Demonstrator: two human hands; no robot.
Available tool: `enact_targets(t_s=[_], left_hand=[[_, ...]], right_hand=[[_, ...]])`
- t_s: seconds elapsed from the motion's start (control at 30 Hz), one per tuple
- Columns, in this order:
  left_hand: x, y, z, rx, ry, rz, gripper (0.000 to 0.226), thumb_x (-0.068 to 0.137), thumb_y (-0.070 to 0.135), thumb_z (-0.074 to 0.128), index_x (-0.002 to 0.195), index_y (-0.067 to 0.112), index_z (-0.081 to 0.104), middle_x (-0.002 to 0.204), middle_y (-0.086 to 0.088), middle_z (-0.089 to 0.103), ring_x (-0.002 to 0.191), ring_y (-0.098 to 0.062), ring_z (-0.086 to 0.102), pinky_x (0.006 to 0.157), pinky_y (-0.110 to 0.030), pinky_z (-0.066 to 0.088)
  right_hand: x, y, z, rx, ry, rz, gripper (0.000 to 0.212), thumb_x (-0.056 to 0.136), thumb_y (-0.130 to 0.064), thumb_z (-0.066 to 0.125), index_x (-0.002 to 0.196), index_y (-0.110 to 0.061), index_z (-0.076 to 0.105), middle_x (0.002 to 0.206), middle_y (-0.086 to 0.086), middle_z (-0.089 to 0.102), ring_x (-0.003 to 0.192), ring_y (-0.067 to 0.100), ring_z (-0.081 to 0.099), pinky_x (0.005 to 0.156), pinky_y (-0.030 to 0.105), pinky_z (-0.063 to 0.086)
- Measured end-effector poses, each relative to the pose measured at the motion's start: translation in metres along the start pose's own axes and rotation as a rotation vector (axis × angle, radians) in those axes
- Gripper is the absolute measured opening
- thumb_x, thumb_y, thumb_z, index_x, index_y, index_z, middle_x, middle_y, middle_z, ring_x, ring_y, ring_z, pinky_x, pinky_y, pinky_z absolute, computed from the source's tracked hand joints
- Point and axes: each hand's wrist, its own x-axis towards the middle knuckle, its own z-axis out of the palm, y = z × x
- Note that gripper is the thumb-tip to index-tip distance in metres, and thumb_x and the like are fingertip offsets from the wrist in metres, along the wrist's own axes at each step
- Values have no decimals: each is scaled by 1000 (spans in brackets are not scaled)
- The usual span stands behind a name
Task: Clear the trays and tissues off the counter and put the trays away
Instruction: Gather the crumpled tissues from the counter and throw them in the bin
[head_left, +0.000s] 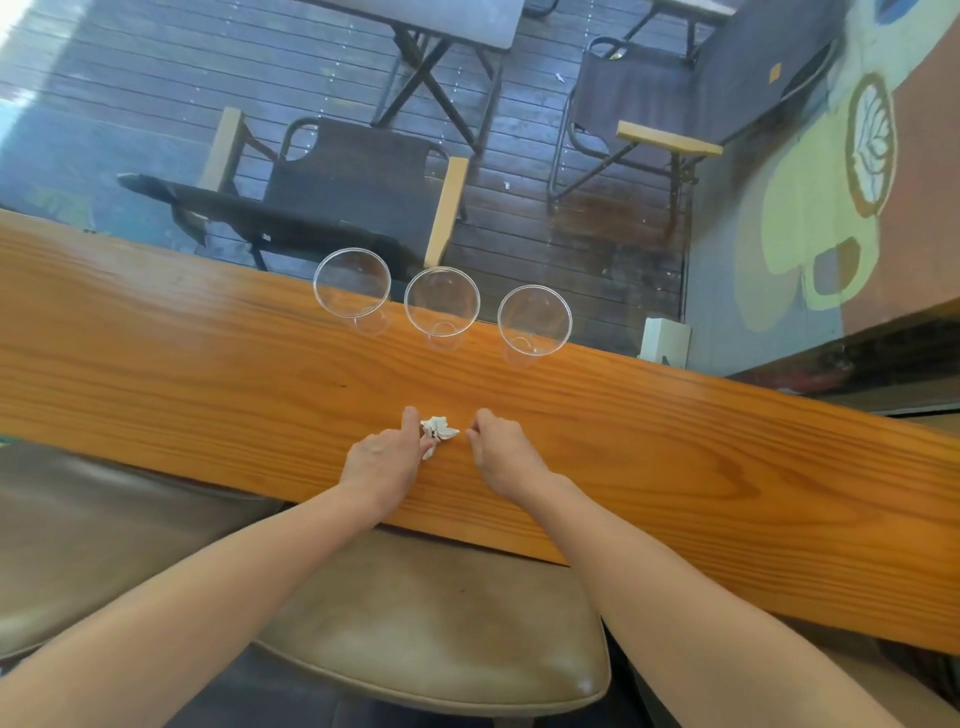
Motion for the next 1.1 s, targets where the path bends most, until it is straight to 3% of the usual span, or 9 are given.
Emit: enact_targets(t_s=[0.07, 0.17, 0.23, 0.37, 0.5, 0.57, 0.73, 0.93, 1.1], left_hand=[[2, 0, 6, -35, -20, -12, 35, 102, 46, 35, 119, 15, 37, 83, -6, 70, 68, -28, 66, 53, -37, 45], [3, 1, 14, -86, -56, -42, 37, 102, 46, 37, 121, 14, 38, 94, -11, 72, 81, -35, 68, 59, -38, 43], [3, -1, 17, -98, -67, -74, 37, 102, 46, 35, 120, 14, 39, 97, -14, 71, 85, -38, 68, 62, -39, 42], [0, -6, 18, -69, -100, -48, 25, 104, 36, 31, 111, 14, 42, 97, -15, 71, 87, -39, 67, 64, -40, 45], [-5, -11, 15, -127, -139, -14, 20, 103, 29, 32, 103, 12, 43, 93, -15, 69, 82, -39, 65, 65, -43, 48], [-7, -12, 14, -169, -157, -13, 17, 102, 26, 33, 103, 12, 42, 92, -16, 68, 81, -40, 64, 64, -43, 46], [-6, -10, 13, -221, -206, -37, 24, 101, 17, 29, 120, 11, 41, 101, -23, 66, 89, -44, 62, 68, -44, 43], [-8, -4, 11, -338, -219, -71, 16, 99, 13, 29, 107, 13, 43, 95, -22, 64, 82, -41, 60, 65, -43, 44], [-11, -1, 4, -384, -214, -98, 21, 104, 22, 31, 90, 10, 43, 92, -21, 62, 82, -41, 59, 66, -42, 42]], right_hand=[[6, -6, 7, -11, 5, -50, 12, 103, -20, 42, 115, -17, 44, 104, 15, 63, 85, 31, 57, 72, 43, 49], [15, -9, 16, -39, -30, -82, 40, 100, -13, 47, 133, -33, 34, 106, 11, 62, 90, 30, 60, 78, 46, 53], [22, -8, 23, -60, -42, -89, 43, 100, -14, 47, 134, -37, 35, 106, 11, 61, 92, 31, 59, 77, 44, 51], [26, 1, 34, -109, 0, -117, 24, 96, -12, 47, 112, -31, 47, 91, 3, 49, 82, 30, 51, 68, 36, 39], [22, 5, 36, -101, 71, -89, 12, 99, -15, 45, 92, -25, 43, 80, -3, 42, 76, 27, 49, 63, 34, 35], [19, 3, 35, -56, 85, -82, 4, 101, -20, 45, 103, -22, 45, 92, 3, 53, 81, 28, 51, 67, 36, 39], [19, -12, 39, -50, -55, -115, 39, 101, -21, 48, 136, -30, 35, 119, 14, 57, 103, 35, 58, 86, 46, 50], [16, -12, 49, -113, -67, -127, 8, 99, -13, 41, 100, -20, 37, 100, 14, 53, 94, 41, 57, 73, 43, 45], [0, -8, 43, -15, -20, 3, 11, 100, -26, 37, 101, -15, 39, 108, 17, 53, 97, 40, 55, 75, 40, 39]])
